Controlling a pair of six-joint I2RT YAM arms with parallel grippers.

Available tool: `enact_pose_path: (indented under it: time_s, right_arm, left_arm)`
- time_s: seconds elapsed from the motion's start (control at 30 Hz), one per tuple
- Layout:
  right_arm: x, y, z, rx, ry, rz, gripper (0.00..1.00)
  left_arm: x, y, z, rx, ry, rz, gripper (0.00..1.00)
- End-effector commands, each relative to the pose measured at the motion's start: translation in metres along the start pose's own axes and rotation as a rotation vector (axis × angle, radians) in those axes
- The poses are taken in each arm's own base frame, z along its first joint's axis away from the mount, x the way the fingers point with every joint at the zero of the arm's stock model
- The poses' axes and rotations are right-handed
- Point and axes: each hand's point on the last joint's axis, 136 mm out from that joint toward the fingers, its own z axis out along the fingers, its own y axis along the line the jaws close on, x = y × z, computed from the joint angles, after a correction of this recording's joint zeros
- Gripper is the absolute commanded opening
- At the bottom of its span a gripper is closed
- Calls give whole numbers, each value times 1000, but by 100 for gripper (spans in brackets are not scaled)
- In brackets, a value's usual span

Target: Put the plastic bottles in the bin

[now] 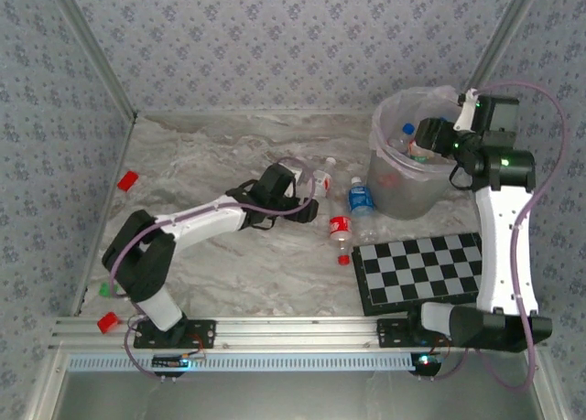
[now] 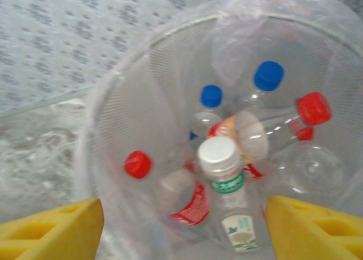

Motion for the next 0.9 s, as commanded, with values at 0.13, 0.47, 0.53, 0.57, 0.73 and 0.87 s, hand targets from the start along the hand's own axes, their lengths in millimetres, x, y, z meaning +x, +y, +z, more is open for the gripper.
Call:
enact_pose_path:
  time_s: [0.13, 0.47, 0.53, 0.57, 0.73, 0.87]
  right_arm:
    - [39, 42, -34, -274, 18, 48, 89]
    - [105, 52, -43, -408, 90, 40, 94]
    - [109, 53, -38, -416, 100, 47, 94]
    - [109, 53, -37, -425, 104, 49, 94]
    - [106, 62, -36, -475, 98, 66, 94]
    - [102, 70, -38, -499, 84, 55, 93]
  left_arm:
    - [-7, -10, 30, 44, 108, 98, 96]
    - [12, -2, 57, 33, 158, 76, 63]
    - [14, 0, 61, 23, 163, 70, 59]
    - [14, 1, 61, 20, 162, 70, 57]
    - [12, 2, 56, 12, 146, 69, 50]
    - [3, 6, 29, -26, 104, 86, 50]
